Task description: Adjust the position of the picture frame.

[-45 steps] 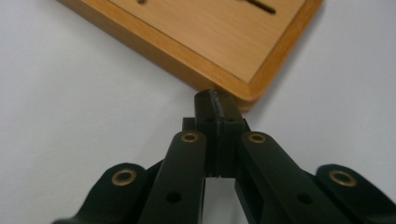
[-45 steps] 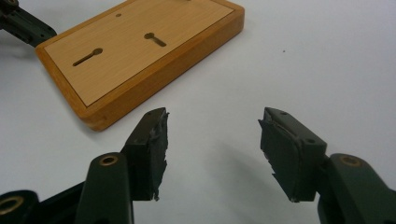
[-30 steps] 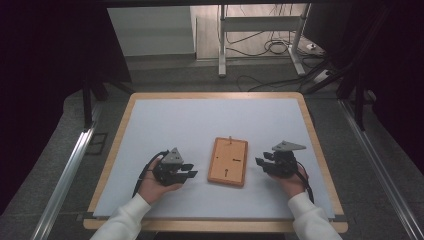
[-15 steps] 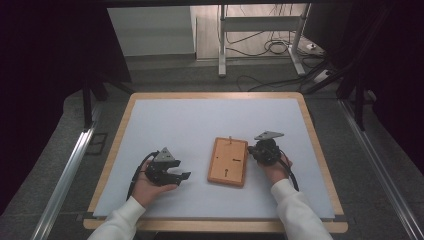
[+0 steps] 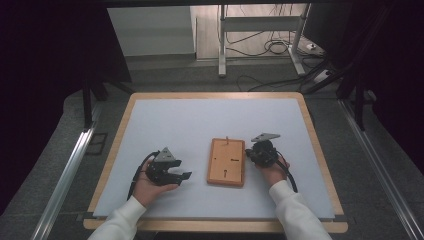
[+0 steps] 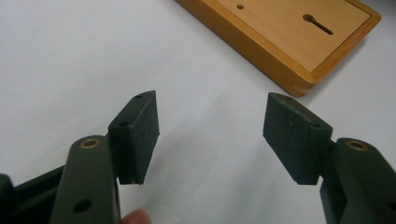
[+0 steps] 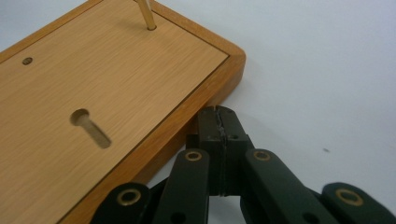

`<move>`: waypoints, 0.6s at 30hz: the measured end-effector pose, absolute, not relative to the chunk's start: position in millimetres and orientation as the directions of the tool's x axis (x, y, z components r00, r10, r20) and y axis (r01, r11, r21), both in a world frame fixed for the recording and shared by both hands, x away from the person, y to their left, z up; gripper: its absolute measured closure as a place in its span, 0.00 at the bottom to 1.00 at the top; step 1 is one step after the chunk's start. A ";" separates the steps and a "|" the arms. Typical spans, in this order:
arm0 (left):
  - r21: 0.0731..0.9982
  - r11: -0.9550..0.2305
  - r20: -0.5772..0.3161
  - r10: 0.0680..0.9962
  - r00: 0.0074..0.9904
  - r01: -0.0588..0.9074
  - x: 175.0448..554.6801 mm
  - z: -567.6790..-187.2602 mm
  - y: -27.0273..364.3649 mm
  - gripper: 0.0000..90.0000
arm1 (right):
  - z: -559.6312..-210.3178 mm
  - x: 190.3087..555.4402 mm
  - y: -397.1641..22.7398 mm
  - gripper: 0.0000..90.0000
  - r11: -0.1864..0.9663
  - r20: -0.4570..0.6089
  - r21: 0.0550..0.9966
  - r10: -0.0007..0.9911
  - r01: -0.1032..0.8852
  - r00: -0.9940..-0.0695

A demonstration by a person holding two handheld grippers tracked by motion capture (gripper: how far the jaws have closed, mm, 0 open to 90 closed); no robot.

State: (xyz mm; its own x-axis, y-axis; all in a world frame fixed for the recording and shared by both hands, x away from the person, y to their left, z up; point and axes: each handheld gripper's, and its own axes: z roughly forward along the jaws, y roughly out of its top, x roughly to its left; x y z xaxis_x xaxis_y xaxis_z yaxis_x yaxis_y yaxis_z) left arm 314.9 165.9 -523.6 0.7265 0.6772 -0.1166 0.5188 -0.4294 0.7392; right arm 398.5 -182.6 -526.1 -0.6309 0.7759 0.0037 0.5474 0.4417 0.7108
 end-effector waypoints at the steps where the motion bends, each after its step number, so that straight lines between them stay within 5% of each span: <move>1: 0.739 -0.429 -0.117 0.677 0.727 0.519 314.9 -523.5 165.9 0.40 | -526.2 397.3 -179.8 1.00 0.446 0.004 0.711 0.771 0.544 -0.637; 18: 0.728 -0.430 -0.130 0.678 0.723 0.534 316.5 -527.5 167.0 0.39 | -520.9 381.4 -173.1 1.00 0.479 -0.001 0.718 0.726 0.505 -0.687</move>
